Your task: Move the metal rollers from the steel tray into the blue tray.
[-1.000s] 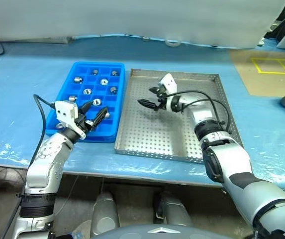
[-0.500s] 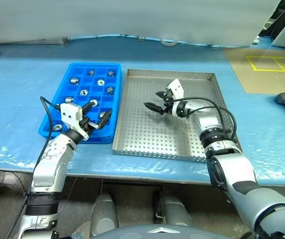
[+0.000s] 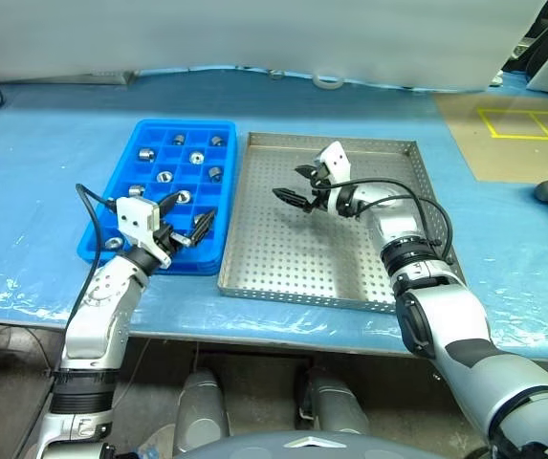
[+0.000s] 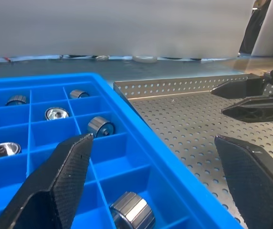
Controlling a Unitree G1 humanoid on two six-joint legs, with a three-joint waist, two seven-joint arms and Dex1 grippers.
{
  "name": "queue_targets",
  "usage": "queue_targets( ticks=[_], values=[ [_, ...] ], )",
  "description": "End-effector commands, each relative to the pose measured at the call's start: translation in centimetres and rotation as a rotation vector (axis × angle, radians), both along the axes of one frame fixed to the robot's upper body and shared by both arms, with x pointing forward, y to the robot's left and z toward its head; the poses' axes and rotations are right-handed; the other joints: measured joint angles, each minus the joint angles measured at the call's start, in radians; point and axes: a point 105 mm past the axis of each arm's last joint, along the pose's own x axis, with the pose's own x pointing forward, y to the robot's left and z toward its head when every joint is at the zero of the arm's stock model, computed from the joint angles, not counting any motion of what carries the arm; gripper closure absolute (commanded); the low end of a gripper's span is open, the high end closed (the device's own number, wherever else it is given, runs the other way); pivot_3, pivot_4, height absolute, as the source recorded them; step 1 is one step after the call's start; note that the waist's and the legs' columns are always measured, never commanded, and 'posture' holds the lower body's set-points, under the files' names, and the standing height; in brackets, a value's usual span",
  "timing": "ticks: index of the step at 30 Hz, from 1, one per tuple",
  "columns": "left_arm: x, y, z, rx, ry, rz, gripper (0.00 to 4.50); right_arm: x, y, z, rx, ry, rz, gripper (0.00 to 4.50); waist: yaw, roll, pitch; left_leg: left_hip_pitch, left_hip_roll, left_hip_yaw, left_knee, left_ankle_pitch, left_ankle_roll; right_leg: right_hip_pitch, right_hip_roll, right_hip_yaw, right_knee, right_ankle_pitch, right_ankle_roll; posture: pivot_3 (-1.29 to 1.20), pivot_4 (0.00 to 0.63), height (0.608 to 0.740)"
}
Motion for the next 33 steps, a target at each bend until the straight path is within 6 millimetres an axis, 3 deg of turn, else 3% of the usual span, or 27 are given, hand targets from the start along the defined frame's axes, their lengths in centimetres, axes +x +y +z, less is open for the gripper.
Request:
queue_targets(
  ticks=[1, 13, 18, 33],
  values=[
    [0.1, -0.3, 1.3, 0.013, -0.06, -0.011, 0.04, 0.4, -0.9, 1.0, -0.004, -0.047, -0.022, 0.0, 0.0, 0.0, 0.0, 0.0, 0.0, 0.0, 0.0, 0.0, 0.0, 0.0, 0.0, 0.0, 0.0, 0.0, 0.0, 0.0, 0.15, 0.74],
    [2.2, -1.8, 2.0, 0.063, -0.083, -0.049, 0.04, 0.6, -0.7, 0.9, -0.027, -0.072, -0.042, 0.0, 0.0, 0.0, 0.0, 0.0, 0.0, 0.0, 0.0, 0.0, 0.0, 0.0, 0.0, 0.0, 0.0, 0.0, 0.0, 0.0, 0.15, 0.74],
    [2.1, -2.4, 0.6, 0.099, -0.038, -0.066, 0.04, 0.7, -0.6, 0.9, -0.021, -0.076, -0.047, 0.0, 0.0, 0.0, 0.0, 0.0, 0.0, 0.0, 0.0, 0.0, 0.0, 0.0, 0.0, 0.0, 0.0, 0.0, 0.0, -0.01, 0.15, 0.74],
    [2.6, -2.6, 0.4, 0.097, -0.019, -0.061, 0.04, 0.9, -0.7, 1.0, -0.03, -0.084, -0.059, 0.0, 0.0, 0.0, 0.0, 0.0, 0.0, 0.0, 0.0, 0.0, 0.0, 0.0, 0.0, 0.0, 0.0, 0.0, 0.0, 0.0, 0.15, 0.74]
  ],
)
